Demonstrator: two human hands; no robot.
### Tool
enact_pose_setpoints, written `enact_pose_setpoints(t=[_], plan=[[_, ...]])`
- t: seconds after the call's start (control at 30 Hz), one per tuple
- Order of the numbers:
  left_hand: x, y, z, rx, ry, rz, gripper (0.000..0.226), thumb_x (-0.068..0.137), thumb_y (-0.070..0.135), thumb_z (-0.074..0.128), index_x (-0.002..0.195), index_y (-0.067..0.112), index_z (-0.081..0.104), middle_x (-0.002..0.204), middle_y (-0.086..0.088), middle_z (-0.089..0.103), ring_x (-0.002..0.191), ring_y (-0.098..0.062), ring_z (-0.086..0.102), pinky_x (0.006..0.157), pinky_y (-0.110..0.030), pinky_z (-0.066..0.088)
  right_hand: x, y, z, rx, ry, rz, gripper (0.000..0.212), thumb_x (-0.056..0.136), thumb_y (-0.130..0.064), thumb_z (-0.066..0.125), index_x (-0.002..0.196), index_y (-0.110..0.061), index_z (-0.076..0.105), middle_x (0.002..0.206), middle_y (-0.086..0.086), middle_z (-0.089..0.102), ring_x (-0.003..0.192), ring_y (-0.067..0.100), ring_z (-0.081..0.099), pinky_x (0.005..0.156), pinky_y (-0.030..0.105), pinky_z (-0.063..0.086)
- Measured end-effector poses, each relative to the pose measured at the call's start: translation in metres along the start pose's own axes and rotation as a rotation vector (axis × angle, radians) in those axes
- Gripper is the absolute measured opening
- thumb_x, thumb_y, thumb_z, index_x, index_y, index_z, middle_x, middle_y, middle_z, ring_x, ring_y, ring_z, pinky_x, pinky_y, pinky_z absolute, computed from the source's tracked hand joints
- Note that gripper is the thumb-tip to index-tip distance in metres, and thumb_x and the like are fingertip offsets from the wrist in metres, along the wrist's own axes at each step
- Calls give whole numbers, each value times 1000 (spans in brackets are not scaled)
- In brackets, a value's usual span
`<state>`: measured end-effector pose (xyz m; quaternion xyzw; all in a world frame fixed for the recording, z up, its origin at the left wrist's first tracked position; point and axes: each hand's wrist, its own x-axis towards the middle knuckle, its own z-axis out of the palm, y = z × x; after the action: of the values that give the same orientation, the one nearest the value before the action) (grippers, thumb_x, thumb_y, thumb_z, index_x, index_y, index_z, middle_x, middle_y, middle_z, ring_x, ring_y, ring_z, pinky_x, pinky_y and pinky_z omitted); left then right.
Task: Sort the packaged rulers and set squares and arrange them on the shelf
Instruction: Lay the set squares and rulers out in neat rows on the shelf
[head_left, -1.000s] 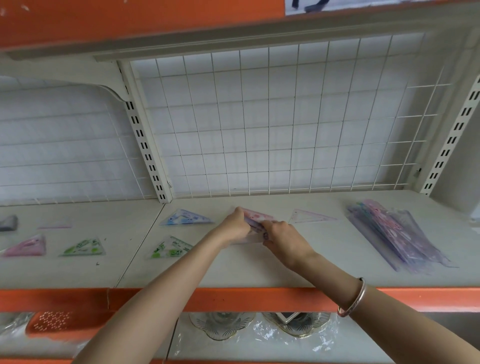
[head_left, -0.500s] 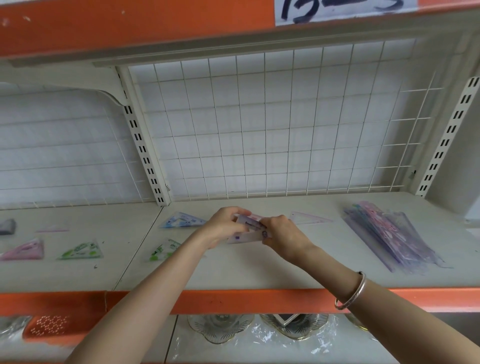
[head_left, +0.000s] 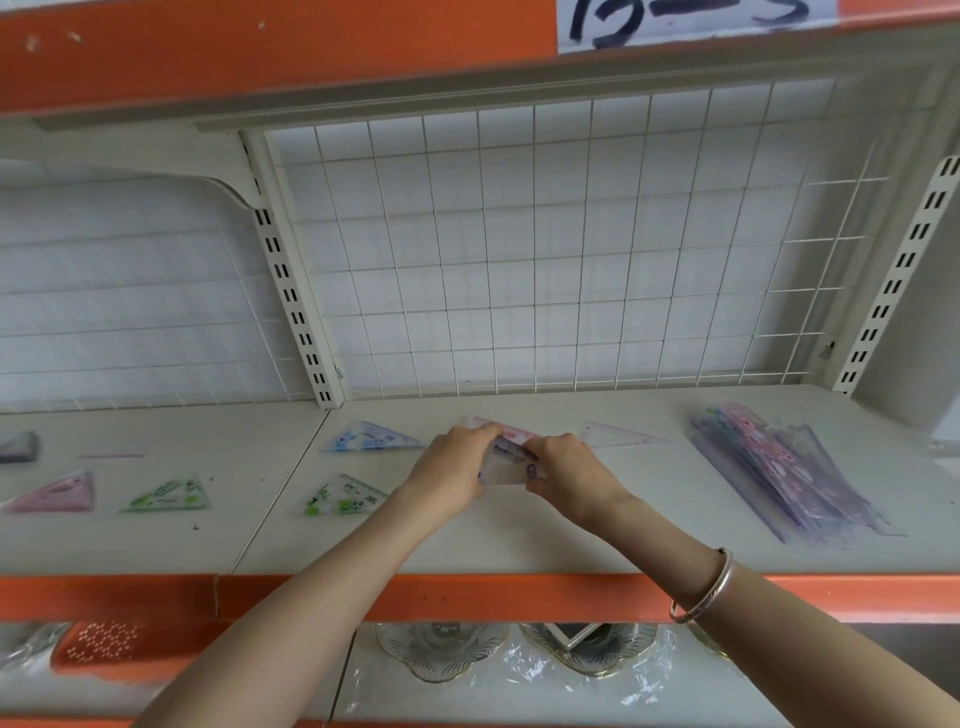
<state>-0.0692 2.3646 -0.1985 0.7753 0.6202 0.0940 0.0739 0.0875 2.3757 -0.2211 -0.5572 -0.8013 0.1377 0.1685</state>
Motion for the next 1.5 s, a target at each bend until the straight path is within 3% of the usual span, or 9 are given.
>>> enact_pose_setpoints(t=[0.6, 0.73, 0.87, 0.97, 1.03, 1.13, 1.3, 1.5], plan=[[-7, -6, 4, -48, -54, -27, 73, 81, 1, 64, 145, 20, 35, 128, -16, 55, 108, -34, 58, 83, -35, 49, -6, 6, -4, -79, 9, -32, 20, 80, -12, 64, 100, -8, 68, 97, 14, 65, 91, 34, 59, 75, 38, 48], [-9, -10, 7, -162, -54, -55, 79, 75, 5, 73, 143, 21, 36, 124, -13, 56, 105, -29, 59, 79, -30, 49, -4, 7, -6, -30, -15, -7, 22, 78, -9, 66, 100, -8, 70, 94, 15, 66, 87, 33, 60, 73, 38, 50], [-10, -15, 9, -272, -44, -114, 86, 67, 9, 82, 141, 20, 38, 113, -9, 61, 94, -23, 63, 80, -35, 55, -2, 8, -7, 1, -42, 6, 25, 75, -7, 70, 100, -8, 72, 88, 13, 65, 76, 27, 56, 63, 28, 43], [-12, -20, 9, -313, -34, -152, 83, 66, 9, 83, 139, 17, 44, 112, -6, 61, 93, -19, 61, 77, -25, 49, 1, 7, -9, 16, -55, 23, 26, 73, -7, 72, 99, -6, 73, 91, 14, 68, 78, 28, 60, 66, 31, 50], [-12, -23, 7, -300, -30, -167, 79, 68, 8, 82, 138, 16, 47, 101, -3, 61, 85, -16, 59, 74, -24, 48, 4, 7, -9, 25, -61, 40, 28, 71, -8, 74, 98, -6, 73, 93, 15, 69, 79, 28, 63, 69, 33, 53], [-12, -24, 6, -294, -38, -189, 75, 69, 4, 80, 137, 16, 50, 92, -2, 61, 78, -16, 59, 72, -27, 50, 6, 5, -8, 17, -95, 55, 33, 68, -14, 79, 100, -10, 72, 96, 11, 68, 73, 22, 56, 65, 25, 46], [-11, -26, 8, -273, -63, -233, 74, 66, 5, 83, 133, 17, 52, 110, -8, 64, 94, -21, 62, 78, -29, 51, 9, 3, -9, 35, -126, 73, 37, 65, -18, 83, 99, -10, 72, 97, 7, 70, 82, 20, 63, 67, 22, 45], [-8, -27, 6, -299, -130, -255, 74, 68, 2, 82, 134, 15, 50, 110, -9, 63, 89, -19, 60, 75, -27, 51, 9, 3, -10, 56, -132, 60, 34, 63, -14, 83, 96, -7, 73, 94, 6, 71, 84, 18, 64, 70, 22, 49]])
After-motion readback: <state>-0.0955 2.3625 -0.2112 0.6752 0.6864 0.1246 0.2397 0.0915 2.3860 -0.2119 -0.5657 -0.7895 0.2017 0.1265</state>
